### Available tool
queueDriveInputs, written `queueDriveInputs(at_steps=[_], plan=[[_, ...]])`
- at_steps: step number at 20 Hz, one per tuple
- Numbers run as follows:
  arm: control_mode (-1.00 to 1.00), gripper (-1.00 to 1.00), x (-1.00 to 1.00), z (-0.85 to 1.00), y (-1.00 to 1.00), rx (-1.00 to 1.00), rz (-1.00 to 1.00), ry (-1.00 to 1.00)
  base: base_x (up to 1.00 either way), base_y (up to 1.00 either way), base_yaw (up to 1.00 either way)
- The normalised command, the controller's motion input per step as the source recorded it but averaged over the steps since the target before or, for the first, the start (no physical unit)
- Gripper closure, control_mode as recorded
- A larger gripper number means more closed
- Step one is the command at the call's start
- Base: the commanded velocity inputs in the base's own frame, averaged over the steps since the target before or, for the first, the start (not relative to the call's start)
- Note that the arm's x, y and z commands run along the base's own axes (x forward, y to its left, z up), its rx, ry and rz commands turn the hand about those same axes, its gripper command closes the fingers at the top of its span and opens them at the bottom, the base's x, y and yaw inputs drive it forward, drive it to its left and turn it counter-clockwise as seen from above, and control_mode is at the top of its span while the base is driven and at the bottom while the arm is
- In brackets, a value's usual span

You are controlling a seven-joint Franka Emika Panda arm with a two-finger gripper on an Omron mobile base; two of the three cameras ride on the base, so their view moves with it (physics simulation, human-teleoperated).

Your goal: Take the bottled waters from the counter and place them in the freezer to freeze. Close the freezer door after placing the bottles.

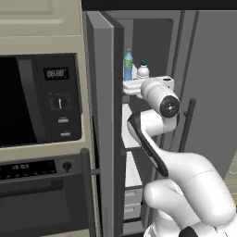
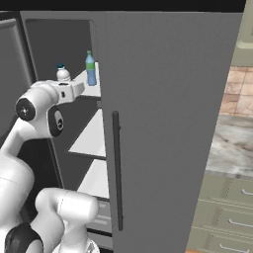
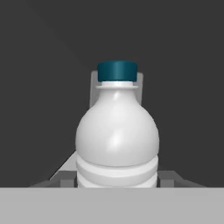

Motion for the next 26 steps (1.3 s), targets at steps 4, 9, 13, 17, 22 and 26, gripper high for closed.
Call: queueDriveInputs(at_steps=[4,9,13,17,22,26], plan=[[-1.00,1.00,0.16,0.15,0.00,0.02,-0.01,0.00,0.00,0.00,0.00],[-1.00,1.00,0.30,-0.04,0.00,0.01,-0.02,0.05,0.00,0.00,0.00],[-1.00,1.00,0.17,-0.03,0.00,0.00,-0.05,0.03,0.00,0.00,0.00],[-1.00,1.00,0.25,-0.03,0.00,0.01,-0.03,0.02,0.00,0.00,0.00],[-1.00,1.00,0.13,-0.20,0.00,0.00,-0.01,0.00,0.00,0.00,0.00],[-1.00,1.00,0.18,-0.23,0.00,0.00,0.00,0.00,0.00,0.00,0.00]])
